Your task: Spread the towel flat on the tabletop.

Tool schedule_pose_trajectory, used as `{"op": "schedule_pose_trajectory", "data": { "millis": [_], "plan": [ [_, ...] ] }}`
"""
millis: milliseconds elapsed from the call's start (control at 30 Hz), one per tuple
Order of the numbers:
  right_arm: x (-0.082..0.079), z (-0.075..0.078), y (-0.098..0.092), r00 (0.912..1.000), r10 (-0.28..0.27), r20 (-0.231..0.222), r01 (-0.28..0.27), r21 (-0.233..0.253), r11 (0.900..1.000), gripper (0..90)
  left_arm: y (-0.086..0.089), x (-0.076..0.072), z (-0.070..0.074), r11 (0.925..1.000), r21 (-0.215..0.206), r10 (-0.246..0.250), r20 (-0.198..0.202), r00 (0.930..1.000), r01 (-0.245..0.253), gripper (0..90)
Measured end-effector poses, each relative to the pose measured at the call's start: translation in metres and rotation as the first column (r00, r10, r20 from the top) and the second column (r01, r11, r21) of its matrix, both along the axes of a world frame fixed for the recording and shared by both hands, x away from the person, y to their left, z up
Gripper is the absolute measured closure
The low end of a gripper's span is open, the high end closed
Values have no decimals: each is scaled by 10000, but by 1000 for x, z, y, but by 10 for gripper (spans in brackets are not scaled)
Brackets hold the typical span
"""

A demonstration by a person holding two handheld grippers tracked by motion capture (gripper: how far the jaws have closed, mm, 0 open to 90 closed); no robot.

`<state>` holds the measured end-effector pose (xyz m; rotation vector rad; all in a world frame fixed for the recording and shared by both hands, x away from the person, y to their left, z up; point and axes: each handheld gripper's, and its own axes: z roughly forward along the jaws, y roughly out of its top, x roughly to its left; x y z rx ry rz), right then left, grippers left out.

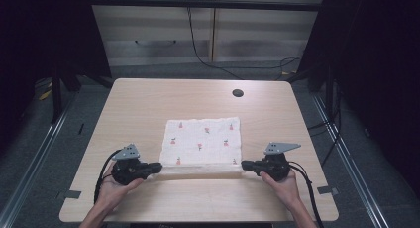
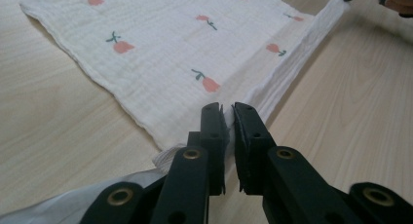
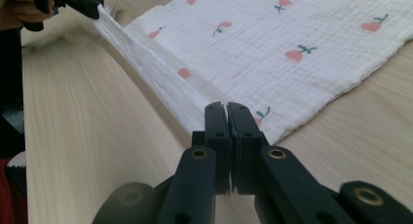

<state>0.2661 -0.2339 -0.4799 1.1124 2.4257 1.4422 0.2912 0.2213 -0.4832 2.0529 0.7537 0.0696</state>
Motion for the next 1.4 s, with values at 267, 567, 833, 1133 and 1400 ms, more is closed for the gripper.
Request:
{"op": "schedule_pose_trajectory", "data": {
  "millis": [267,567,833,1133,1400],
  "plan": [
    [-2,1,0,10000,-33,41,33,-7,10000,851,9,0,6,9980,-543,330,8,9995,-329,770],
    [1,2,1,10000,-49,-8,49,40,10000,823,14,4,13,9958,-689,618,102,9980,-609,697],
    [27,1,10,9998,-139,-138,137,-184,9997,792,9,34,17,9933,-435,1087,288,9937,-1074,711],
    [56,-11,31,9984,48,-569,-72,-420,9991,751,5,63,-3,9923,145,1236,-208,9921,-1233,730],
    [58,-23,38,9958,256,-878,-324,-768,9965,754,-8,64,-18,9934,903,744,-335,9967,-711,762]
  ]
}}
